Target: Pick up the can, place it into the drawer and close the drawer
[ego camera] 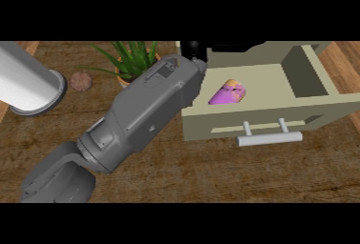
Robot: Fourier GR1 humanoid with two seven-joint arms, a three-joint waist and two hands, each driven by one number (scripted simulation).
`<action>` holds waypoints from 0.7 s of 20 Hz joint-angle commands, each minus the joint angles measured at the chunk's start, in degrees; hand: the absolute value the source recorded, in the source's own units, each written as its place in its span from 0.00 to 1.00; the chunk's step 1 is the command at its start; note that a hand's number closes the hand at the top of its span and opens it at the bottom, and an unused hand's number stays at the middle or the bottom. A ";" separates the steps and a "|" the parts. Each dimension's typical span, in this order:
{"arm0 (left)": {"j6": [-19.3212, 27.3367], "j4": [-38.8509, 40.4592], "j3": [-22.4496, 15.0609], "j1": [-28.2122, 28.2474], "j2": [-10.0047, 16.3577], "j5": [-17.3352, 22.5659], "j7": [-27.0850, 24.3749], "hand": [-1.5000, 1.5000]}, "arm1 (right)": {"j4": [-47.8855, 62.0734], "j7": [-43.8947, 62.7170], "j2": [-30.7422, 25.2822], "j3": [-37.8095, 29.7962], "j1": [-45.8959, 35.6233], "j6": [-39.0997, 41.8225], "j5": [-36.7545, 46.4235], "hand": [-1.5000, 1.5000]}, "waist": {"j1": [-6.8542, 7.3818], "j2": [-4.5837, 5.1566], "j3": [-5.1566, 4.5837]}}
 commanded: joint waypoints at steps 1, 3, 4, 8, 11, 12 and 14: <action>1.31 -1.70 -0.85 1.59 -0.01 1.36 -3.52 0.00 | -3.69 -3.18 -0.22 1.85 -1.88 1.42 6.49 0.00 | 0.73 -0.17 -0.01; 1.79 -2.59 -0.66 -0.80 -0.01 2.17 -3.70 0.00 | -3.66 -3.28 -1.47 3.27 -5.25 0.11 10.63 0.00 | 1.08 -0.05 -0.02; -0.90 0.36 0.44 -2.19 -0.01 1.40 -3.12 0.00 | -3.32 -4.65 0.53 6.45 -5.37 0.72 15.51 0.00 | 2.25 0.15 -0.01; -0.21 -1.62 -1.18 0.68 -0.01 1.31 -4.40 0.00 | -4.35 -2.59 -2.20 10.07 -9.77 -0.96 24.59 0.00 | 3.76 -0.32 -0.08; 2.99 -2.51 -1.61 -2.47 -0.01 3.22 -2.36 0.00 | -4.01 -1.40 -1.02 17.27 -13.74 -2.64 33.57 0.00 | 3.07 -0.10 -0.07; -0.42 -0.85 0.26 -0.55 -0.01 2.32 -3.56 0.00 | -2.59 -3.45 0.04 18.30 -11.78 -2.45 37.23 0.00 | 4.17 -0.38 -0.08; 1.49 -1.94 -0.06 -0.97 -0.01 3.70 -2.74 0.00 | -0.55 -5.88 -0.49 22.59 -13.70 -3.01 43.50 0.00 | 3.88 -0.28 -0.06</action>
